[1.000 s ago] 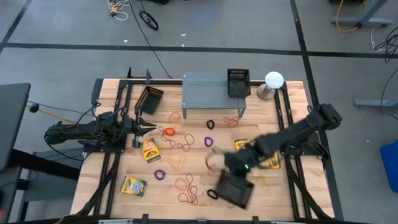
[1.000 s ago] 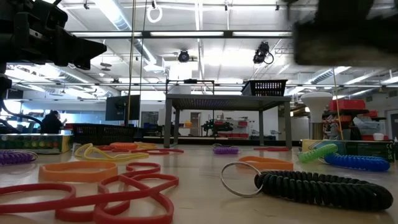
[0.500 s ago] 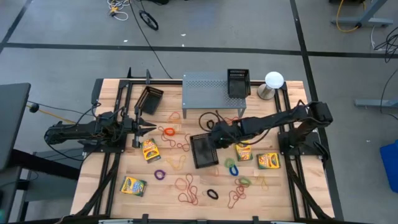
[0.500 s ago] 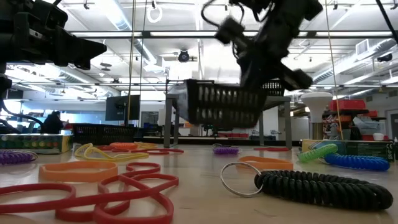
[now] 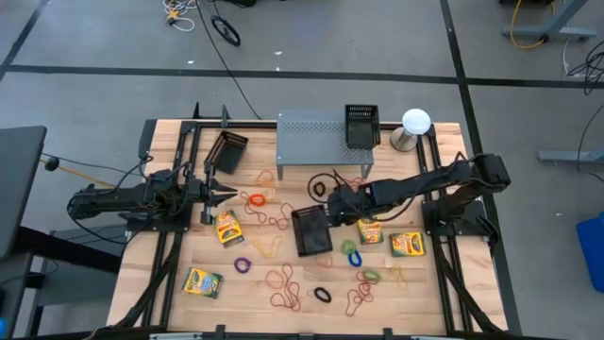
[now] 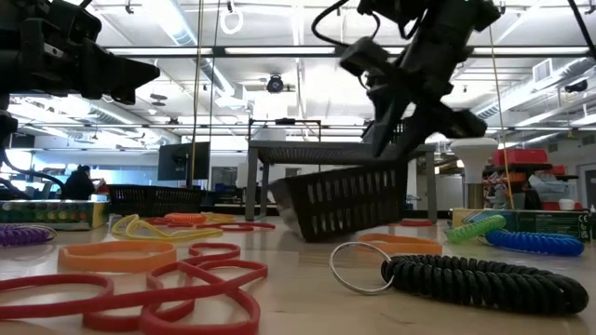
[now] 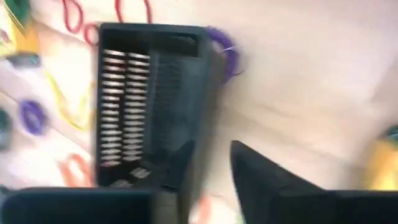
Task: Sort rubber bands into baskets
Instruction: Put the bottom black basket into the shelf, then put the top black basket into the shelf
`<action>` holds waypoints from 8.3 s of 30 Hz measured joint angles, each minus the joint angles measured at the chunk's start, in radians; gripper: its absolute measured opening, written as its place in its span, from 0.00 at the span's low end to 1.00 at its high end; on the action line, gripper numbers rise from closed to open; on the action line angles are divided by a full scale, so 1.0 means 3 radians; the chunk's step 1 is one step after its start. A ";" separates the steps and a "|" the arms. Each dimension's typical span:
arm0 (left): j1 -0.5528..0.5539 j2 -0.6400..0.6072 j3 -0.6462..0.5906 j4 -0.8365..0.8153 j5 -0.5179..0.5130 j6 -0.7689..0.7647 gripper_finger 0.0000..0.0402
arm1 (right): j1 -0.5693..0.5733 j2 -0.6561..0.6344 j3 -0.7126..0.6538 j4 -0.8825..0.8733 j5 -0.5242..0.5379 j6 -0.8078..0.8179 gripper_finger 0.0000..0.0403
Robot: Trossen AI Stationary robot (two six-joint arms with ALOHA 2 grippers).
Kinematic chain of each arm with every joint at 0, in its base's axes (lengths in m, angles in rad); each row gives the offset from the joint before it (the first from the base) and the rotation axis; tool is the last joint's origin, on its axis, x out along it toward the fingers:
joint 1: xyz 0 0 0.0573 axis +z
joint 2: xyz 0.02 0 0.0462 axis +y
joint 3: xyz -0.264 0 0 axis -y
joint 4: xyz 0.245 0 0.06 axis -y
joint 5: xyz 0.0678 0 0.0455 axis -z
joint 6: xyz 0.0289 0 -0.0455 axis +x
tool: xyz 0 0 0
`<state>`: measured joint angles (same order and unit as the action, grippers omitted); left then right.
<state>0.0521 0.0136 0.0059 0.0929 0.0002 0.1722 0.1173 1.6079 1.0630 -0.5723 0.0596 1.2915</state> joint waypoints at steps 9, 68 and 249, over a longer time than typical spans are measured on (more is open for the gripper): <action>0.0000 0.0000 0.0000 -0.0001 0.0001 0.0000 0.12 | 0.0371 -0.0013 0.0346 -0.0238 0.0160 -0.2832 0.53; -0.0001 0.0001 0.0000 0.0000 0.0000 0.0000 0.12 | -0.1207 0.0382 0.2097 -0.1106 0.0339 -0.5998 0.04; 0.3116 0.4288 0.2632 -0.2762 0.0050 -0.0435 0.42 | 0.0465 0.0347 -0.0698 0.3394 0.0253 -0.3950 0.02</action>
<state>0.9867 1.2999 0.7956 -0.7356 0.0150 0.0418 0.2569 1.7119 0.8536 0.4458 0.1356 0.1066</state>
